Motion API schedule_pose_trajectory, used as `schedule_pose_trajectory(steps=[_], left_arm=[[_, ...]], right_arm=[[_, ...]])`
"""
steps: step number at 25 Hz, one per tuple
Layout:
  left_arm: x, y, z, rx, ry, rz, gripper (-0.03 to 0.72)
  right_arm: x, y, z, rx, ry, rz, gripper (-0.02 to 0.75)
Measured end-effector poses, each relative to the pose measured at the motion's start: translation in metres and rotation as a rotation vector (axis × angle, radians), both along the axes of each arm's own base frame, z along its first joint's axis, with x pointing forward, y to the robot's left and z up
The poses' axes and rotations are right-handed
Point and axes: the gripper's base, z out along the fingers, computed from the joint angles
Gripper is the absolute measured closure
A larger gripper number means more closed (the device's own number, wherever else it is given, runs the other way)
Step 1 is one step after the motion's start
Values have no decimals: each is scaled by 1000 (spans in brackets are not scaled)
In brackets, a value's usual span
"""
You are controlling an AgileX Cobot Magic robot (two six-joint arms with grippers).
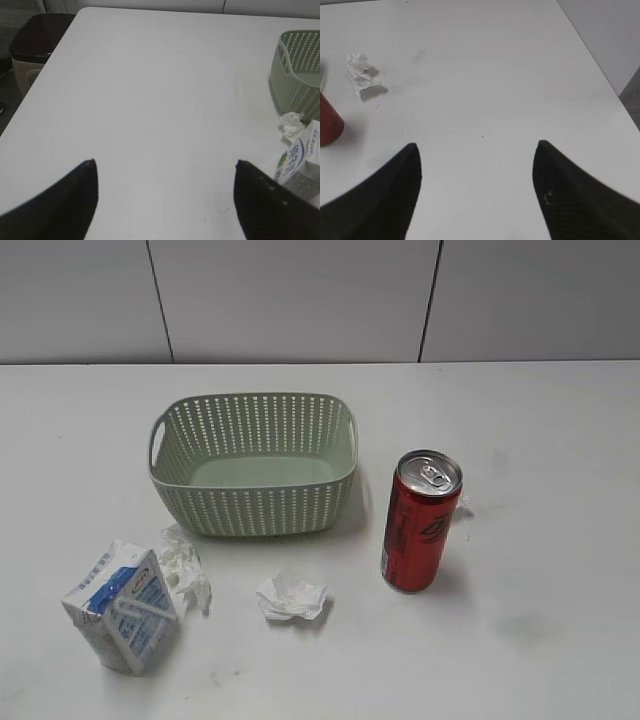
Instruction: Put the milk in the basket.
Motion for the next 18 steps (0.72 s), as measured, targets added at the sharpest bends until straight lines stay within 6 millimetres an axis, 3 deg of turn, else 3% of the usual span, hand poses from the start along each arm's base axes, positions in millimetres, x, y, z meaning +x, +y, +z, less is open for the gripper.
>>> schedule_pose_trajectory(steps=[18], left_arm=[[0, 0, 1, 5, -6, 3, 55]], right_arm=[[0, 0, 0, 0, 0, 0, 184]])
